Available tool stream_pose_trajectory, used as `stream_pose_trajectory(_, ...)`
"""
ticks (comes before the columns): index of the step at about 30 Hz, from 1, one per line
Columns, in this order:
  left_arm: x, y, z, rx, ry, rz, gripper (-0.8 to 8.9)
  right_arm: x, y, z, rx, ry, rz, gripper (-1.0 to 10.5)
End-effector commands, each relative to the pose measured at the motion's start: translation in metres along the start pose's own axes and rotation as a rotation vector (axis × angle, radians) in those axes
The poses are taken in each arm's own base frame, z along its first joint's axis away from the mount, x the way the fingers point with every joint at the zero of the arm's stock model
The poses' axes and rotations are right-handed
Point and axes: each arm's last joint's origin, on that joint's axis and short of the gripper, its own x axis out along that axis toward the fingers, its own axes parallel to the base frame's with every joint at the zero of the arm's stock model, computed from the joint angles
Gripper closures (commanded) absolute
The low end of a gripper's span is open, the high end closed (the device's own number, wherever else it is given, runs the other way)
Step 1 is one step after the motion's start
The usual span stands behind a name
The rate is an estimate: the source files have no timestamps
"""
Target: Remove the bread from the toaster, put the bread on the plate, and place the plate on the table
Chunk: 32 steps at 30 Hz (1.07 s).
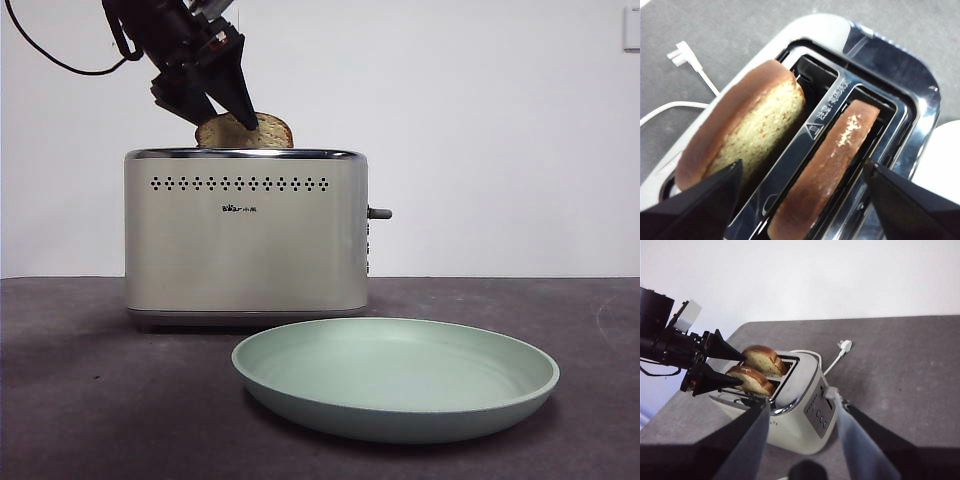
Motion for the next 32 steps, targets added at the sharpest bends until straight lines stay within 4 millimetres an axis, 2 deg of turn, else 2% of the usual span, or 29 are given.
stream_pose_trajectory(1,0.014,0.002,-0.004,0.006,0.024,-0.022,4.98,0.001,0.0,0.0,-0.005,0.006,0.003,7.2)
stream_pose_trajectory(3,0.017,0.003,-0.005,0.003,0.033,-0.021,5.99,0.001,0.0,-0.001,0.0,0.015,0.002,7.2)
stream_pose_trajectory(5,0.017,0.004,-0.004,0.007,0.025,-0.016,7.78,0.001,0.0,-0.002,0.007,0.025,0.001,7.3)
stream_pose_trajectory(6,0.017,0.004,-0.003,0.01,0.017,-0.012,8.37,0.001,0.0,-0.003,0.011,0.031,0.0,7.3)
stream_pose_trajectory(10,0.006,-0.001,0.003,0.028,-0.011,0.001,8.22,0.001,-0.001,-0.006,0.018,0.059,-0.005,7.3)
stream_pose_trajectory(15,-0.022,-0.012,0.014,0.045,-0.037,0.009,8.22,0.003,-0.002,-0.01,0.036,0.098,-0.011,7.3)
stream_pose_trajectory(18,-0.048,-0.024,0.021,0.06,-0.068,0.017,8.22,0.007,-0.003,-0.013,0.055,0.134,-0.006,7.3)
stream_pose_trajectory(24,-0.113,-0.056,0.036,0.013,-0.2,0.053,8.22,0.023,-0.007,-0.027,0.113,0.28,0.005,7.3)
stream_pose_trajectory(29,-0.166,-0.088,0.035,-0.052,-0.298,0.024,8.21,0.046,-0.013,-0.044,0.143,0.45,0.023,7.3)
stream_pose_trajectory(32,-0.186,-0.104,0.031,-0.043,-0.319,0.018,8.21,0.06,-0.018,-0.051,0.156,0.52,0.013,7.3)
